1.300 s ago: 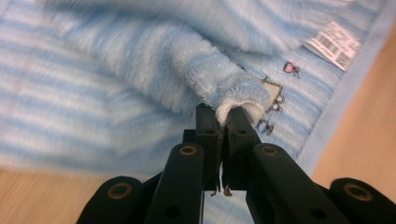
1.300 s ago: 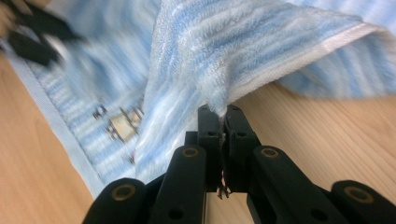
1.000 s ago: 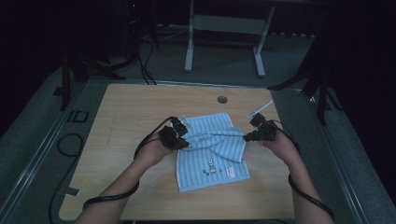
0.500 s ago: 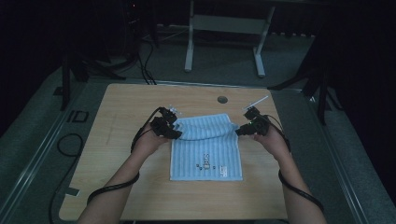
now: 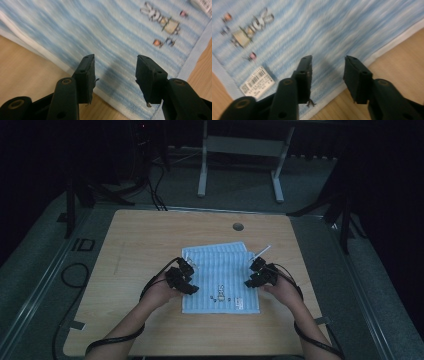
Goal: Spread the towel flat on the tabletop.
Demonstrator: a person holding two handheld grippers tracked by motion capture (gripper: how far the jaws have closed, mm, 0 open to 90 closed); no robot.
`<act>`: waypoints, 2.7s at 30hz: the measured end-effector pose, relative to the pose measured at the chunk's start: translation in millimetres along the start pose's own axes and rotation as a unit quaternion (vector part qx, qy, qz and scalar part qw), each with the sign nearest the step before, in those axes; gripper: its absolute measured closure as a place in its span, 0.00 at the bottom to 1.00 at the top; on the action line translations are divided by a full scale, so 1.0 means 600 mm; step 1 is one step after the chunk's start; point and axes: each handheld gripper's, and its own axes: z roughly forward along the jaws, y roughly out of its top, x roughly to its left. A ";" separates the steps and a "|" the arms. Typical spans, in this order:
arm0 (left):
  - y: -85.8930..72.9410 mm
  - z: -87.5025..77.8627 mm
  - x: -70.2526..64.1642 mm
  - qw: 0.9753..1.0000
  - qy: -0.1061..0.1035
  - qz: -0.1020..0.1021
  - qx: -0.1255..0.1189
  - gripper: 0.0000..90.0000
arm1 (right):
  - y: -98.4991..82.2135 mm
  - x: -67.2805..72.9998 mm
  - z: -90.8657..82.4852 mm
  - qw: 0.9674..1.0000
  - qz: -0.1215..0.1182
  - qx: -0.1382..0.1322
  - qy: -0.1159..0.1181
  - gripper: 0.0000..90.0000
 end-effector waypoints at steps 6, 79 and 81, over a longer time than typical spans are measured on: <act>0.001 0.027 0.017 1.000 0.022 -0.003 0.018 0.55 | -0.002 0.005 0.021 1.000 -0.012 0.011 -0.020 0.64; 0.037 -0.090 -0.038 0.998 -0.020 0.053 -0.018 0.95 | -0.037 0.058 -0.103 0.995 -0.091 -0.028 -0.018 0.93; 0.023 -0.133 -0.061 0.997 -0.024 0.071 -0.032 0.95 | -0.049 0.082 -0.144 0.993 -0.108 -0.049 -0.021 0.93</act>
